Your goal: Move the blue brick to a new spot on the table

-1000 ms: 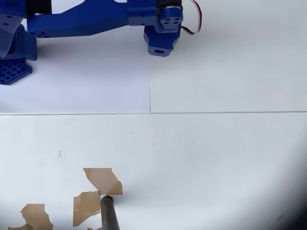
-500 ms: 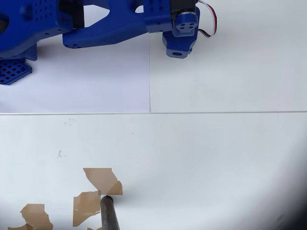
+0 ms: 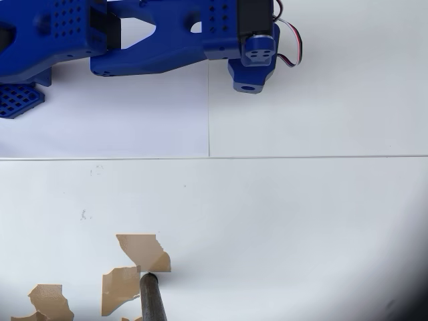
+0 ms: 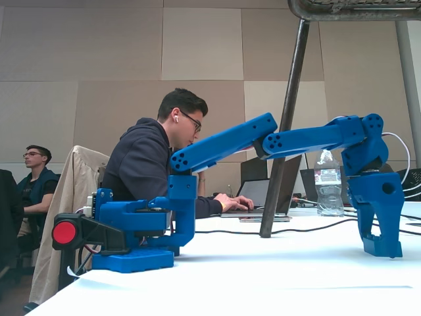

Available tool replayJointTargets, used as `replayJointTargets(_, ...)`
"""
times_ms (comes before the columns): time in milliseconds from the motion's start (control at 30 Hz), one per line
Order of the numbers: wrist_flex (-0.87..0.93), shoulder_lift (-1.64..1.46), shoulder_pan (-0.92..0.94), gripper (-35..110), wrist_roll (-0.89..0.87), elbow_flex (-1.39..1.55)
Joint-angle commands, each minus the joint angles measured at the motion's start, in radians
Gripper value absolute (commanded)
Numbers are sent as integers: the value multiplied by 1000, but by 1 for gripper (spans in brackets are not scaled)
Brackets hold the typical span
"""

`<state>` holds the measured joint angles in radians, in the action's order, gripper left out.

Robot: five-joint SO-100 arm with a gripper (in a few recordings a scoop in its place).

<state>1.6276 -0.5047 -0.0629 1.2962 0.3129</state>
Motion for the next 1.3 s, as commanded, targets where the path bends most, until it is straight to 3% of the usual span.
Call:
replayJointTargets(0, 11, -258, 2, 39, -28, 115)
replayJointTargets(133, 0, -638, -25, 39, -58, 509)
replayJointTargets(367, -141, -1514, -153, 31, -51, 1497)
replayJointTargets(533, -144, -1937, -187, 21, -31, 1950)
replayJointTargets(767, -192, -2233, -92, 0, 100, 2267)
replayJointTargets(1067, -334, -2402, -21, 0, 225, 2517)
replayJointTargets(1267, -305, -2594, -26, 0, 265, 2665)
